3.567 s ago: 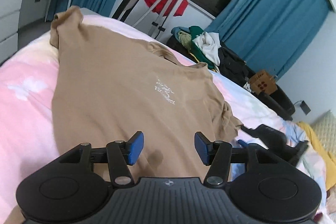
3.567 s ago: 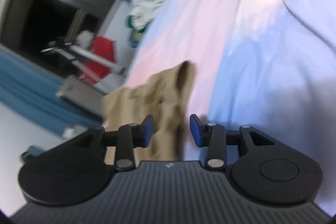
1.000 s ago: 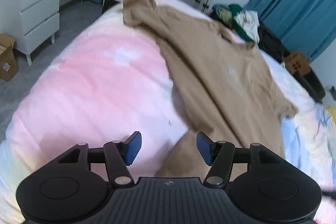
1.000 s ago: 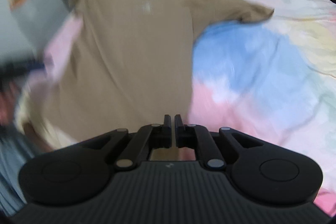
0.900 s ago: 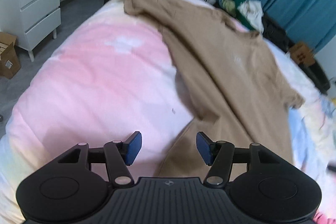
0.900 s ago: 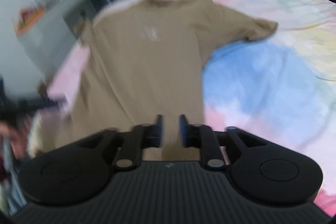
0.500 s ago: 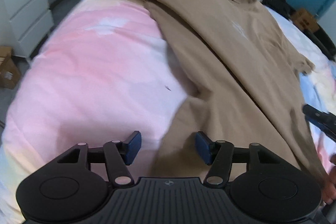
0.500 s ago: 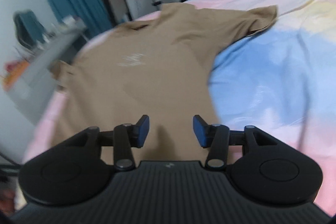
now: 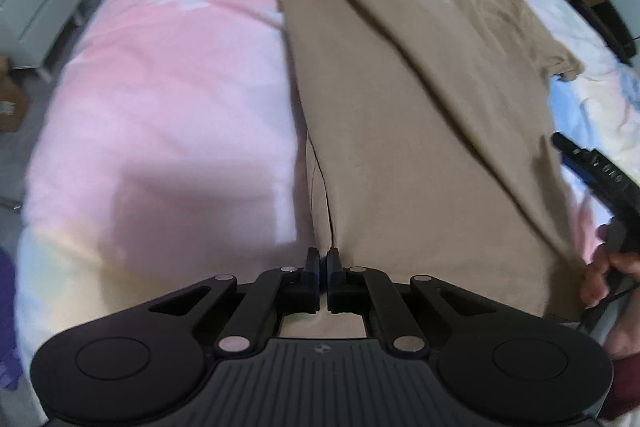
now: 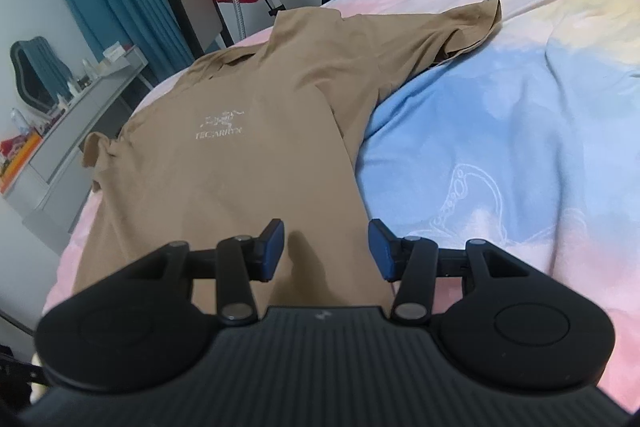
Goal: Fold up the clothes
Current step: 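Smooth the T-shirt flat with the left gripper while the right gripper releases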
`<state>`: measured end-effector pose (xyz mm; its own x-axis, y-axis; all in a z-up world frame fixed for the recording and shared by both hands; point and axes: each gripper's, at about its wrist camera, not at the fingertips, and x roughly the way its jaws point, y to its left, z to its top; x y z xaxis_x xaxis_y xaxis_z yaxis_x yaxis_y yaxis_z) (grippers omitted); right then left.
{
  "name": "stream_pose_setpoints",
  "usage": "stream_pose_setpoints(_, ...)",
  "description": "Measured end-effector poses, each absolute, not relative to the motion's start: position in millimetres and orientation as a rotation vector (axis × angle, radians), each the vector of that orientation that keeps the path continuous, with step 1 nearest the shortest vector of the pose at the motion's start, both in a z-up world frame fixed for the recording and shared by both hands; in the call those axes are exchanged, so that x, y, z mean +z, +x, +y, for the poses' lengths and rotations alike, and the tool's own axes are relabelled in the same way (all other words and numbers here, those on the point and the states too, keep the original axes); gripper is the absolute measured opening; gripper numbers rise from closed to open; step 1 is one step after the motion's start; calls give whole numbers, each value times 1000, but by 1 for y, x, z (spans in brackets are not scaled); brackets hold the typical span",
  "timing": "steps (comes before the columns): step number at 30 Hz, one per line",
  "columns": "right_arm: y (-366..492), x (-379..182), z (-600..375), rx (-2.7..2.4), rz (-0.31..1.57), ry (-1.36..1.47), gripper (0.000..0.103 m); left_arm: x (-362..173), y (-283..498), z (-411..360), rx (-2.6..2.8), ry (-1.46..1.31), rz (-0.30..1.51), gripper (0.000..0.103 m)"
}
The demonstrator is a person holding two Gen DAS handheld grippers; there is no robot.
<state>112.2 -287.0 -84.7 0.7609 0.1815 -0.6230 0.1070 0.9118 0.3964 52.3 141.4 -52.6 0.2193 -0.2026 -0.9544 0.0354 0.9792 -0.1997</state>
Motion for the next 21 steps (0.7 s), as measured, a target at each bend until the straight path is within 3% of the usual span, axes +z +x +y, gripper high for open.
stream_pose_setpoints(6, 110, -83, -284, 53, 712, 421, 50, -65, 56, 137, -59, -75, 1387, 3)
stream_pose_setpoints(9, 107, -81, -284, 57, 707, 411, 50, -62, 55, 134, -43, -68, 1374, 10)
stream_pose_setpoints(13, 105, -79, -283, 57, 698, 405, 50, -42, 43, 127, -36, -27, 1306, 28)
stream_pose_setpoints(17, 104, -75, -283, 53, 679, 401, 50, -13, 32, 111, -72, -19, 1211, 54)
stream_pose_setpoints(21, 103, -72, -283, 50, 660, 399, 50, 14, 31, 82, -102, -7, 1060, 63)
